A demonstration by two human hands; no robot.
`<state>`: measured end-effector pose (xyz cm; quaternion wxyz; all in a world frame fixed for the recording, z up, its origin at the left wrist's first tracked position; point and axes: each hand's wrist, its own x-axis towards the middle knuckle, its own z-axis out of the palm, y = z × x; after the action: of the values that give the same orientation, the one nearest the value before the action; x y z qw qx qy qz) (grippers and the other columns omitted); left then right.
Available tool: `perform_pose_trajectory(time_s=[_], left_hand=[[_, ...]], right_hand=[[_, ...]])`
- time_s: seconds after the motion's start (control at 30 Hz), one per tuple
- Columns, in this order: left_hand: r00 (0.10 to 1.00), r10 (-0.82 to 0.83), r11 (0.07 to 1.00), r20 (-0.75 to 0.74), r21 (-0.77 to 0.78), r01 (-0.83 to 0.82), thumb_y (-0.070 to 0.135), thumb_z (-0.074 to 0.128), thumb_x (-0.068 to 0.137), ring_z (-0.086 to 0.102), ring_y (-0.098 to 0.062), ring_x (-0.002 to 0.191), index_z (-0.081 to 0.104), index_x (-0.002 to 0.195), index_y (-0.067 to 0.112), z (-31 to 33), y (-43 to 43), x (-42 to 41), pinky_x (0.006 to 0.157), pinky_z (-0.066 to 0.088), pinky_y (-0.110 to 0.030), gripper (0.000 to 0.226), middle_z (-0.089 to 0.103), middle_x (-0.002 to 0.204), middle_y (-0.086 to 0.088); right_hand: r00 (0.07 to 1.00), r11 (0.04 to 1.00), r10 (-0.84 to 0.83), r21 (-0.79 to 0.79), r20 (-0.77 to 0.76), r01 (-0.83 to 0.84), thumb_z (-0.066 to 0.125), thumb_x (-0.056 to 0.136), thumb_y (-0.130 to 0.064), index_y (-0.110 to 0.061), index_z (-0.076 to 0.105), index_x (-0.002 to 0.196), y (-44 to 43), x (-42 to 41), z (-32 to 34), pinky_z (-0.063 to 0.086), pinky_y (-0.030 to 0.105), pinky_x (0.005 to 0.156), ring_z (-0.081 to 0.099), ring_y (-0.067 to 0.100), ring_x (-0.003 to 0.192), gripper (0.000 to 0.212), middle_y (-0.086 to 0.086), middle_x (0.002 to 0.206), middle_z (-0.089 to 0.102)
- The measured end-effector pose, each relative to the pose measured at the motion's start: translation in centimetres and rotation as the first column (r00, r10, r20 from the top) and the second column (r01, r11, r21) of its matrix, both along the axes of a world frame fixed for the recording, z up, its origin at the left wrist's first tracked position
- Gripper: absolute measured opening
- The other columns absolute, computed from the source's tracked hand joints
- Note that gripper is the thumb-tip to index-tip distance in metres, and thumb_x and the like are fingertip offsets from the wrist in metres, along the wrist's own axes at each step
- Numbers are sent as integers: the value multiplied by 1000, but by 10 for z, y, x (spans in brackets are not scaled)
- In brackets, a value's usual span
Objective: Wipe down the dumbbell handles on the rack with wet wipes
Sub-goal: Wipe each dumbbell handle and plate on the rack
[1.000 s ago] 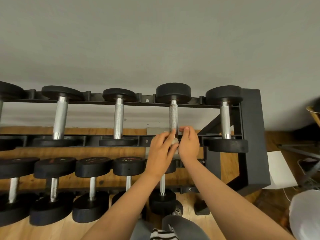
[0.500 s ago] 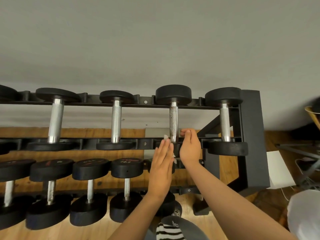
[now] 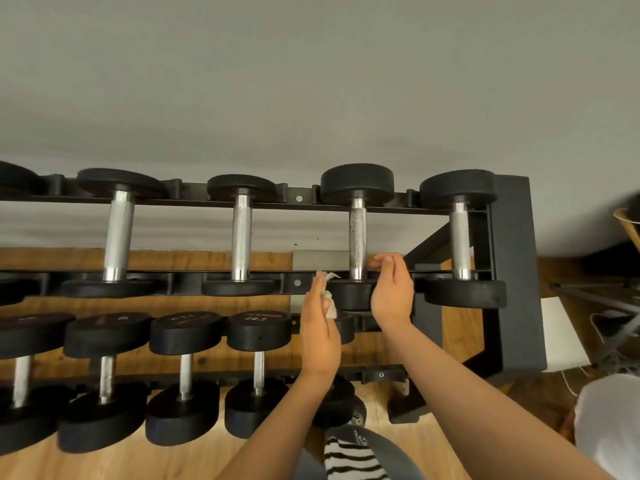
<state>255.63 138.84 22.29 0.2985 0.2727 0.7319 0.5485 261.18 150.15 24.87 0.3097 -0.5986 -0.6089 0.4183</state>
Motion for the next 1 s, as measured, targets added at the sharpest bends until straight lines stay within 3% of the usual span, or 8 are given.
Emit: perform_pose_trajectory(time_s=[0.17, 0.3, 0.5, 0.67, 0.77, 1.0], left_hand=[[996, 23, 986, -81, -162, -36, 5, 43, 101, 46, -12, 123, 43, 145, 26, -17, -3, -13, 110, 37, -29, 49, 48, 128, 2], [999, -5, 979, -33, -205, -2, 10, 48, 101, 52, 2, 96, 53, 136, 19, -24, -6, -21, 104, 46, -29, 37, 48, 116, 4], [993, 88, 989, 84, -122, -78, 2, 59, 94, 61, -9, 113, 64, 126, 13, -17, 4, -28, 102, 48, -25, 34, 66, 118, 4], [988, -5, 989, 153, -143, 27, -2, 57, 94, 52, 0, 114, 61, 129, 14, -8, 5, -41, 94, 41, -8, 40, 62, 123, 7], [989, 28, 993, 148, -118, -11, -1, 59, 93, 59, -3, 106, 65, 125, 16, -2, -4, -43, 87, 42, -2, 37, 66, 121, 3], [995, -47, 996, 83, 84, 40, -1, 64, 90, 63, -1, 99, 66, 115, 26, 25, -15, -32, 88, 48, -11, 36, 64, 104, 9]], right_hand=[[1000, 1000, -4, -3, -1, 4, 35, 104, -21, -27, 55, 85, 0, -1, 2, 44, 26, 79, 61, 16, 92, 28, -3, 91, 65], [1000, 1000, -8, 2, -2, 8, 35, 104, -20, -21, 57, 89, 0, 0, 2, 43, 22, 74, 61, 14, 89, 27, -4, 89, 65], [1000, 1000, -15, 9, -10, 15, 37, 104, -20, -18, 59, 92, 0, 0, 1, 44, 22, 76, 62, 14, 89, 25, -5, 88, 65], [1000, 1000, -23, 21, -21, 23, 37, 104, -21, -15, 60, 94, -2, 0, 2, 46, 28, 80, 62, 15, 89, 26, -5, 87, 65], [999, 999, -37, 9, -27, 37, 37, 104, -21, -15, 60, 94, -2, 0, 2, 47, 30, 81, 62, 16, 89, 26, -4, 87, 66], [997, 999, -43, -11, -56, 42, 37, 103, -20, -14, 62, 98, -2, -1, 2, 48, 31, 85, 62, 15, 92, 27, -3, 89, 66]])
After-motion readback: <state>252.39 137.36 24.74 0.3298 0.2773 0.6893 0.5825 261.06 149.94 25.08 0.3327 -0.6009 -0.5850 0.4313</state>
